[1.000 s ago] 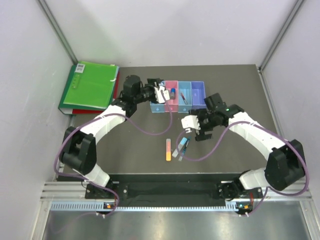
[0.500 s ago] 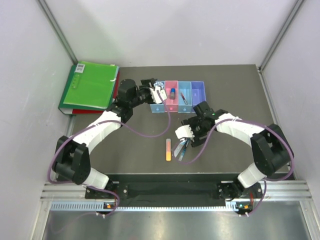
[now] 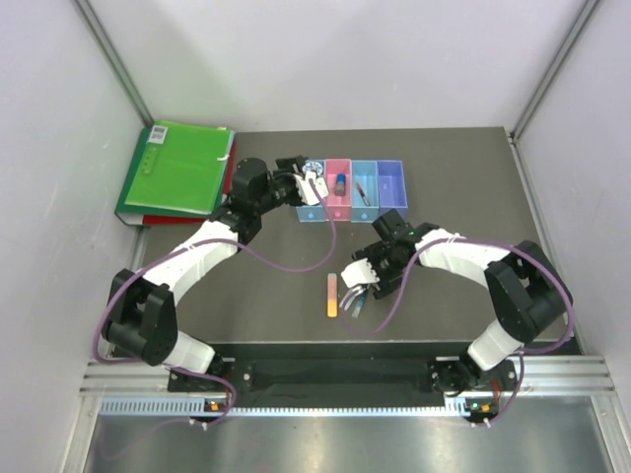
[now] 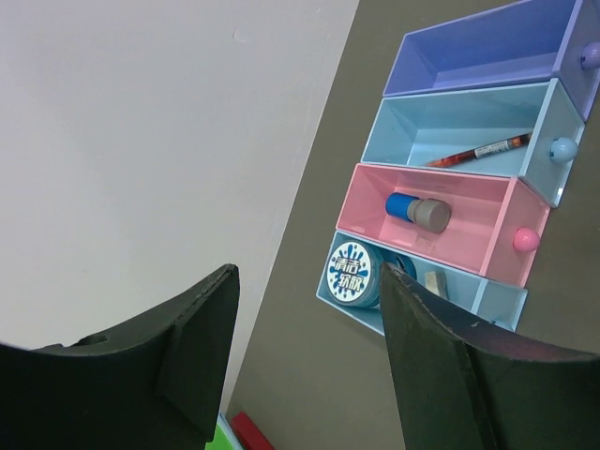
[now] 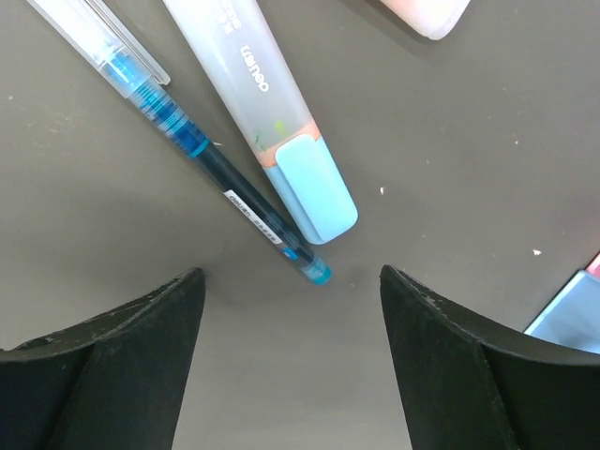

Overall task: Sort the stationery into containers
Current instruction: Pick up the pen from the center of the board.

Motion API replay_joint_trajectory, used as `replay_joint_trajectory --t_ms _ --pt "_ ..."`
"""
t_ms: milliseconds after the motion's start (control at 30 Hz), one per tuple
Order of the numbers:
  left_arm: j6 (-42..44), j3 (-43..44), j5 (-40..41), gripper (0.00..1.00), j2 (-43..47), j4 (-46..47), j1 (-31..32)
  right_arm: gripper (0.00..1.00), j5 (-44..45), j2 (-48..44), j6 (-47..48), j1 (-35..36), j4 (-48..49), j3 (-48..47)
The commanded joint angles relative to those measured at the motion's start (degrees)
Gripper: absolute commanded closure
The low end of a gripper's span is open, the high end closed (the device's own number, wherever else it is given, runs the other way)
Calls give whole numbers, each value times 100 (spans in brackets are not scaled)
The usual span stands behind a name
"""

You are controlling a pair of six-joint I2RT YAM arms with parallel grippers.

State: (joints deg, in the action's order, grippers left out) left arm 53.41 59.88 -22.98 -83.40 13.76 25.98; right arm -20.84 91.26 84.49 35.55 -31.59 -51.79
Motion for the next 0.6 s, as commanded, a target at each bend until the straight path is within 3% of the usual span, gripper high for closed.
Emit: replay_joint_trajectory --t_ms 0,233,367,567 --pt "-59 -64 57 34 210 373 30 25 -192 347 252 92 -127 -50" --pt "-15 -143 162 34 262 417 13 32 -342 664 735 101 -715 -340" --pt "-6 -231 189 34 350 487 13 43 -350 831 1043 92 -1120 -560" --pt "73 -327 224 34 420 558 -14 51 -289 1078 1262 92 -1507 -780"
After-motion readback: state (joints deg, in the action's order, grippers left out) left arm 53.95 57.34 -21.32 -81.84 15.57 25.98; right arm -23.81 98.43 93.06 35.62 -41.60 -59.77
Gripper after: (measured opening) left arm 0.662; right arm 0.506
